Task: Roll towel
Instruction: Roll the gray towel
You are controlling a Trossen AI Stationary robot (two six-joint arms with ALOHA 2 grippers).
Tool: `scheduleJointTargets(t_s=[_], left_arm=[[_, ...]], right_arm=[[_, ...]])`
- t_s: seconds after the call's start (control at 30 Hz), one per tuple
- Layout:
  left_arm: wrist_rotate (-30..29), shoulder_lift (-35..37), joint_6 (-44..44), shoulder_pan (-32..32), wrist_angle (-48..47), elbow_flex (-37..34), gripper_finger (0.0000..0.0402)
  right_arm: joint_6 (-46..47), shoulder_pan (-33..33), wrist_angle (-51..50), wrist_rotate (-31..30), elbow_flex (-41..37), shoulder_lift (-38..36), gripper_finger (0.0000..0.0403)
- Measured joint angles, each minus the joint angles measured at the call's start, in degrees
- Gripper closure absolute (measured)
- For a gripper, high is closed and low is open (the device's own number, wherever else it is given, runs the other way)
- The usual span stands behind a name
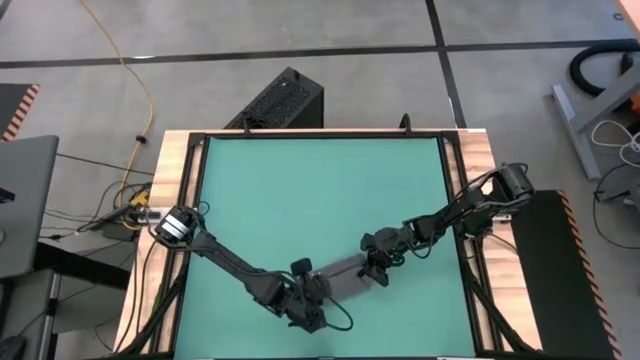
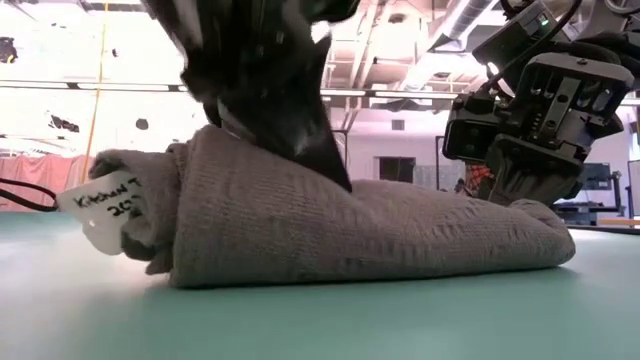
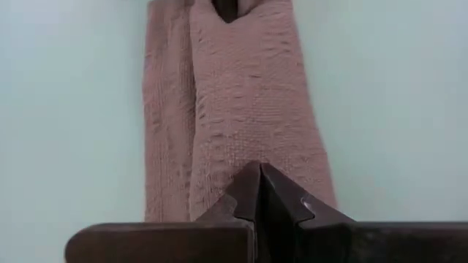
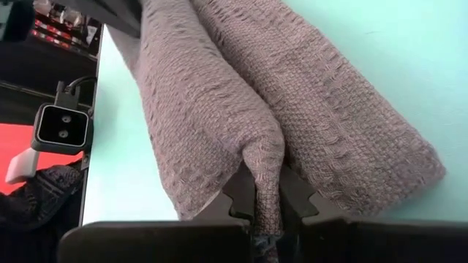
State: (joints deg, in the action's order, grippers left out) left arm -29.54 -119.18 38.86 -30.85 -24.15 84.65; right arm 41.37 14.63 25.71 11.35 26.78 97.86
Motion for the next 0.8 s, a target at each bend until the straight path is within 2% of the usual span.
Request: scheduleJointTargets(t_s=[0.13, 0.27, 0.37, 0.53, 0.8], left_arm=[[1.2, 0.3, 0.3, 1.0, 4.7, -6.1, 0.0402], [6.9, 1.0, 1.9, 3.1, 18.8, -14.4, 0.0402], [8.4, 1.0, 2.1, 3.9, 28.0, -19.1, 0.0402], [10.9, 0.8, 0.6, 4.9, 31.9, -20.8, 0.0402], [15.4, 0.6, -3.7, 6.8, 34.8, -21.0, 0.0402]], right_arm=[[0.3, 0.0, 0.1, 0.1, 0.0, 0.0, 0.0365], [0.7, 0.3, -0.8, 1.4, -0.1, -1.1, 0.0364], [0.7, 1.2, -3.3, 1.6, -0.4, -4.8, 0.0361], [-2.3, 1.9, -11.1, 0.9, -0.5, -12.4, 0.0350], [-4.6, 2.1, -18.8, 0.2, -0.5, -17.8, 0.0305]])
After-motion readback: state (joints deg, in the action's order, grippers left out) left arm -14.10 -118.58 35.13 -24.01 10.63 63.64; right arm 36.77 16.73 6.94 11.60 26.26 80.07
